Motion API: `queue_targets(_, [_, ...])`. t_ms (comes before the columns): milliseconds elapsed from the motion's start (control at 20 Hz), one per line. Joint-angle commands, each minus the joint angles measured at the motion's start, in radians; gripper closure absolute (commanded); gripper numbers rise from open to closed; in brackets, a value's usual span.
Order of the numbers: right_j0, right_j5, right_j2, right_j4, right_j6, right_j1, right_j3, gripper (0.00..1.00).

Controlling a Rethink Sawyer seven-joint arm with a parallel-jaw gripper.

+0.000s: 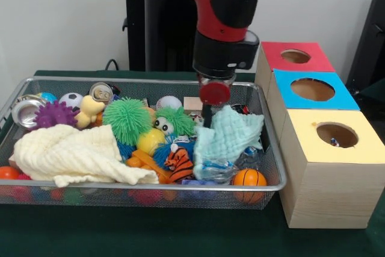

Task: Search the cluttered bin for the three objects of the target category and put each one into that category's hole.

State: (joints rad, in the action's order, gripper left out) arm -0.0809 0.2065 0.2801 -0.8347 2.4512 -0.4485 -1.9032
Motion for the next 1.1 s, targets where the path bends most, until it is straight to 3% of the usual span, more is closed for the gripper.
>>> queue_targets(50, [-0.02,0.193,-0.102,0.037,0.165,-0.063,-0.03,0.0])
queue_targets(200, [0.001,0.114,-0.152,0.004,0.143,-0.061,-0.055,0.0])
queue_targets(300, [0.058,0.014,-0.232,-0.01,0.109,-0.046,-0.088,0.0])
queue_targets(350, [0.114,-0.068,-0.301,0.007,0.087,-0.041,-0.115,0.0])
queue_targets(500, [0.18,-0.168,-0.37,0.075,0.095,-0.014,-0.121,0.0])
queue_targets(900, [0.257,-0.243,-0.435,0.199,0.135,0.011,-0.119,0.0])
queue_targets(1100, [0.259,-0.261,-0.421,0.225,0.146,0.036,-0.093,0.0])
